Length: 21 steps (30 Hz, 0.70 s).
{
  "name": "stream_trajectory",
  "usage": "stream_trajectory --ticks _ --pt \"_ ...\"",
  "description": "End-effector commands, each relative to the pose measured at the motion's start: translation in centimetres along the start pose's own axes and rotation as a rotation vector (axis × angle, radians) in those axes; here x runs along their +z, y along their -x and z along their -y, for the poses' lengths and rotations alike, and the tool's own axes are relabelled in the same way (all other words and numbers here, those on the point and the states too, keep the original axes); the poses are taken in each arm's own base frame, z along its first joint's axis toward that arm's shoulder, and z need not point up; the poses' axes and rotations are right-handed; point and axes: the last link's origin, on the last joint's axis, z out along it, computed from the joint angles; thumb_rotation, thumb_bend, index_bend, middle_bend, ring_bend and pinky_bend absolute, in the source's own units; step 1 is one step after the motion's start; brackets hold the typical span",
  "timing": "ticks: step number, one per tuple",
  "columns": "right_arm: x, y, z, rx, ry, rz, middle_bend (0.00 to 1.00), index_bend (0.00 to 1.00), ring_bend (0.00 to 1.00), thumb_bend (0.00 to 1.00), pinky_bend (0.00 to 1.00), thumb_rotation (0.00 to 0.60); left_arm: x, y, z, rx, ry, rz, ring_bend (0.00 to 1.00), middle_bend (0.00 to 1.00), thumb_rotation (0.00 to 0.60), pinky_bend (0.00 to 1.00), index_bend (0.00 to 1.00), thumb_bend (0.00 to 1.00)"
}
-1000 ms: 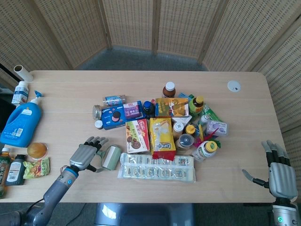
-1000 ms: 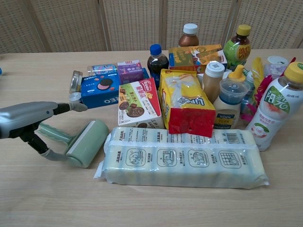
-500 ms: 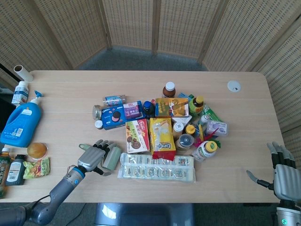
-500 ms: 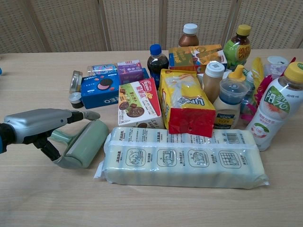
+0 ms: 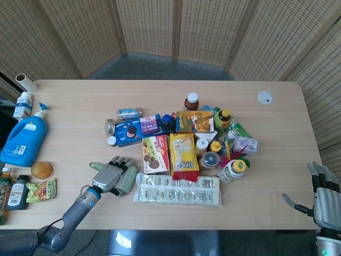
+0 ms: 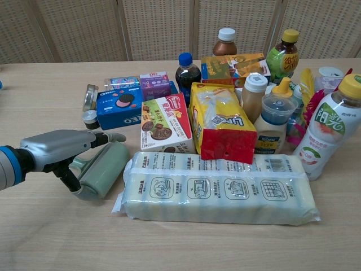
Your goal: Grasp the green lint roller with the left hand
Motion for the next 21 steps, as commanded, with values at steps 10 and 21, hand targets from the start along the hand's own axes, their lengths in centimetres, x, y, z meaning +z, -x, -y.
stream_trajectory --ticks 10,21 --pt "0.0 0.0 -0.2 0.002 0.007 -0.005 0.00 0.00 0.00 0.15 0.00 0.390 0.6 -0.2 1.2 -0.048 -0.083 -0.103 0.70 0.27 0.600 0.36 0.21 0.01" --pt "0.3 0.4 0.2 0.008 -0.005 0.006 0.00 0.00 0.00 0.15 0.00 0.390 -1.1 -3.6 2.2 -0.157 -0.081 -0.205 0.68 0.29 0.600 0.39 0.22 0.01"
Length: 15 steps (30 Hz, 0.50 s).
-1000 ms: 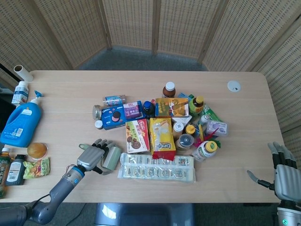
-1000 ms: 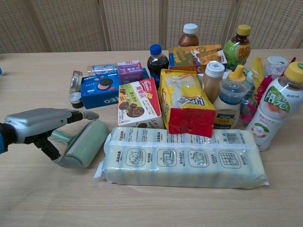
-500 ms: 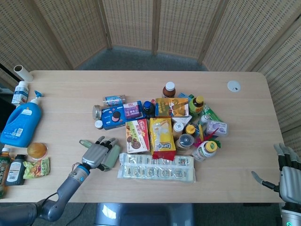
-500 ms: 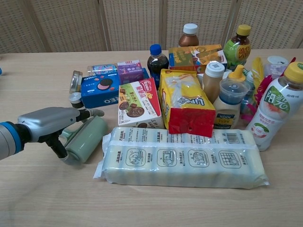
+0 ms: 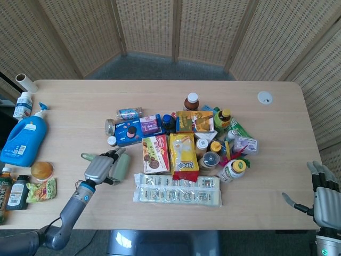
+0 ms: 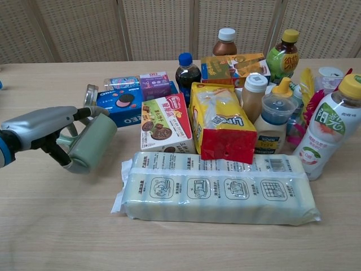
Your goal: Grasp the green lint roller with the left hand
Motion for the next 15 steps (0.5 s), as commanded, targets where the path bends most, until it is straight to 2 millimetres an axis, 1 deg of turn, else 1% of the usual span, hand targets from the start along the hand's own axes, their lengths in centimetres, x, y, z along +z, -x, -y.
stream_trajectory --ticks 1,9,11,15 --pt "0.0 0.1 0.1 0.003 -0.003 0.003 0.00 0.00 0.00 0.15 0.00 0.391 -0.8 -2.0 0.1 -0.040 0.011 -0.043 0.68 0.29 0.600 0.39 0.22 0.01" --pt "0.2 1.0 0.2 0.020 -0.017 0.028 0.00 0.00 0.00 0.15 0.00 0.391 -2.8 -7.8 -0.6 -0.089 0.047 -0.170 0.67 0.30 0.600 0.39 0.21 0.00" --pt "0.2 1.3 0.1 0.027 -0.019 0.030 0.00 0.00 0.00 0.15 0.00 0.391 -3.0 -9.1 -0.8 -0.098 0.050 -0.197 0.67 0.30 0.600 0.39 0.21 0.00" --pt "0.2 2.0 0.0 0.042 -0.026 0.047 0.00 0.00 0.00 0.15 0.00 0.393 -3.5 -12.5 -1.3 -0.126 0.061 -0.285 0.67 0.30 0.600 0.39 0.21 0.00"
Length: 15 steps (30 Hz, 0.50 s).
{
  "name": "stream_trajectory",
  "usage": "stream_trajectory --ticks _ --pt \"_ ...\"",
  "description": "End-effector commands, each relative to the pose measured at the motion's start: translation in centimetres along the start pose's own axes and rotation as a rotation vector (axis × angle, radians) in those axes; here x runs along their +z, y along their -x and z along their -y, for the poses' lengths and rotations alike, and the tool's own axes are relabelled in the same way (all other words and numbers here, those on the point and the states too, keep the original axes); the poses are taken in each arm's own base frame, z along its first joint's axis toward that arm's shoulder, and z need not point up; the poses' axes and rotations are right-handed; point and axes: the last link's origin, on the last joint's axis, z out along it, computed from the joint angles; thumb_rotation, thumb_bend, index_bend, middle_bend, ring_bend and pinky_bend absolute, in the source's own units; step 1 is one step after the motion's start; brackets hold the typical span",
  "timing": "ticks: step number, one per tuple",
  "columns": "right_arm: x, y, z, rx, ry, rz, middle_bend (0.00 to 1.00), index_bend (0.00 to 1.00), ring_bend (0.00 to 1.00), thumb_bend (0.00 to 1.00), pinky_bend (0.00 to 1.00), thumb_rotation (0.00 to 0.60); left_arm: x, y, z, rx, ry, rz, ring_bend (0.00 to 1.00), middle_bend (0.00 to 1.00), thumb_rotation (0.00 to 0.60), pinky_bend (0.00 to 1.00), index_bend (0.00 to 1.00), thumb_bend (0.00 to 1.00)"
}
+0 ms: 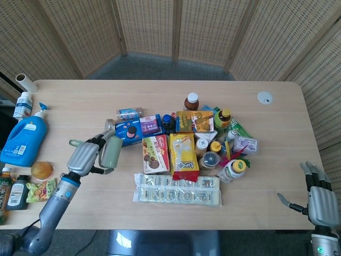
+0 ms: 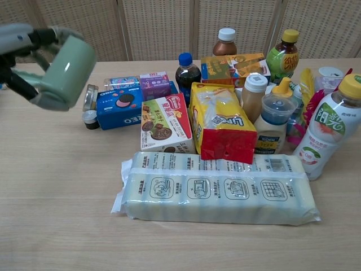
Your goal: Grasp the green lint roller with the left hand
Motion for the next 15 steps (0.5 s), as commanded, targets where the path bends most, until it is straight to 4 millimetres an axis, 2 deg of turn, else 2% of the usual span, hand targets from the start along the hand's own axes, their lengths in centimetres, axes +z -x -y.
stream_trajectory --ticks 1,6,9,15 --pt "0.1 0.6 0.0 0.007 -0.009 0.013 0.00 0.00 0.00 0.15 0.00 0.394 0.3 -3.3 -0.8 -0.034 0.011 -0.094 0.67 0.30 0.600 0.39 0.21 0.00" --pt "0.1 1.1 -0.1 0.020 -0.012 0.020 0.00 0.00 0.00 0.15 0.00 0.390 0.9 -7.3 -2.0 -0.138 0.029 -0.201 0.66 0.30 0.600 0.39 0.21 0.00" --pt "0.3 1.3 -0.1 0.020 -0.011 0.025 0.00 0.00 0.00 0.15 0.00 0.396 1.2 -9.0 -2.5 -0.202 0.037 -0.244 0.66 0.30 0.600 0.39 0.21 0.00" --pt "0.5 1.7 -0.2 0.023 -0.005 0.035 0.00 0.00 0.00 0.15 0.00 0.394 1.3 -9.8 -2.7 -0.222 0.046 -0.255 0.65 0.31 0.600 0.38 0.21 0.00"
